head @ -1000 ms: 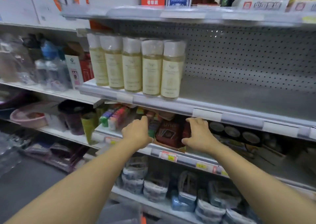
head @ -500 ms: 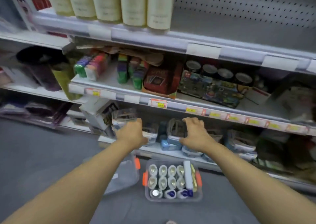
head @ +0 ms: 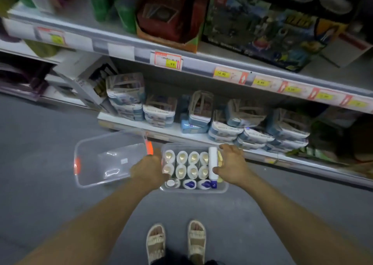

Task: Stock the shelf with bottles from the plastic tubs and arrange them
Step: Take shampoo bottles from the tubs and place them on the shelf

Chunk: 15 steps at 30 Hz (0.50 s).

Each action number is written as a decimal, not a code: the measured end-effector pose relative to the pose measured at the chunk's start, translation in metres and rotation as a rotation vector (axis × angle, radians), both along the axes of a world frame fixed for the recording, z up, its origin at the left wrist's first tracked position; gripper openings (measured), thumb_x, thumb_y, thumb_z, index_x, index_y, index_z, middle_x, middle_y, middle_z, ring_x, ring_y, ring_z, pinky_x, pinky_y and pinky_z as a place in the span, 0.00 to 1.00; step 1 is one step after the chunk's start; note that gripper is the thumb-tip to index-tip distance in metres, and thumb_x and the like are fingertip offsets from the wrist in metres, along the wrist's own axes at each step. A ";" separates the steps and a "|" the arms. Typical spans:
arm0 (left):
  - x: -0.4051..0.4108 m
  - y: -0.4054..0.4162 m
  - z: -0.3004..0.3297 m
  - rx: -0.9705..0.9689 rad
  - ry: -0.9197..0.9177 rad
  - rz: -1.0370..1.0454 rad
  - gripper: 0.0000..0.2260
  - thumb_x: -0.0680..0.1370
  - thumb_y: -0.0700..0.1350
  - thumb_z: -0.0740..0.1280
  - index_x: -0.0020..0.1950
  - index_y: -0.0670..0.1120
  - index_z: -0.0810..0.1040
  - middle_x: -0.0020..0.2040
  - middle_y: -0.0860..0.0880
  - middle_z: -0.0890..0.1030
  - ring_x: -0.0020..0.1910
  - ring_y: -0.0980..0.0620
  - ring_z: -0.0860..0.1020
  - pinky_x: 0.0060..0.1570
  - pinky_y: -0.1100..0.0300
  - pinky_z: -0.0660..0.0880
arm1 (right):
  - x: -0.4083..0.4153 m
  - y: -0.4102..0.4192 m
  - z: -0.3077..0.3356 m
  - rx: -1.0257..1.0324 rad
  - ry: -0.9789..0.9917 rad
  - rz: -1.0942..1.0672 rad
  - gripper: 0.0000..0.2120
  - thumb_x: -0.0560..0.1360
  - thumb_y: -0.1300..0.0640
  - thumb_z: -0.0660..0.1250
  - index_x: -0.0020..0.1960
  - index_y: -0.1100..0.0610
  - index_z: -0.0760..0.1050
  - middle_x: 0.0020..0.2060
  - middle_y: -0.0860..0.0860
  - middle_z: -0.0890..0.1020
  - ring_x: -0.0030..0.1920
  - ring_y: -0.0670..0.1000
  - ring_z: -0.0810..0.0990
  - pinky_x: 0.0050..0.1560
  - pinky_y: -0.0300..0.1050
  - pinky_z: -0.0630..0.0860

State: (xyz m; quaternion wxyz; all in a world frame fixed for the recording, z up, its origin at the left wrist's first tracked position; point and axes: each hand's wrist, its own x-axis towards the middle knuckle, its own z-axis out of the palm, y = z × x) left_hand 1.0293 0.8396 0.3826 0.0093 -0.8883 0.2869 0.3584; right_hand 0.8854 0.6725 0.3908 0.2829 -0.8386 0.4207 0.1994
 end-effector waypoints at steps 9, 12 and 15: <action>-0.060 -0.041 -0.110 0.072 0.097 0.011 0.27 0.74 0.56 0.69 0.68 0.48 0.64 0.64 0.47 0.75 0.62 0.46 0.75 0.55 0.55 0.72 | -0.062 -0.050 -0.118 0.083 0.078 -0.001 0.33 0.71 0.57 0.70 0.72 0.57 0.60 0.68 0.57 0.65 0.68 0.58 0.61 0.66 0.44 0.61; -0.073 -0.056 -0.150 0.078 0.125 0.019 0.27 0.75 0.55 0.69 0.68 0.48 0.65 0.64 0.48 0.75 0.62 0.46 0.75 0.54 0.55 0.73 | -0.073 -0.062 -0.162 0.102 0.069 0.013 0.33 0.71 0.59 0.70 0.72 0.56 0.60 0.68 0.56 0.65 0.68 0.58 0.62 0.65 0.44 0.62; -0.083 -0.069 -0.193 0.057 0.119 0.012 0.28 0.74 0.56 0.70 0.69 0.48 0.64 0.65 0.49 0.74 0.63 0.47 0.74 0.56 0.53 0.73 | -0.077 -0.071 -0.211 0.096 0.048 0.047 0.34 0.71 0.61 0.69 0.73 0.56 0.59 0.68 0.56 0.65 0.67 0.57 0.62 0.64 0.44 0.62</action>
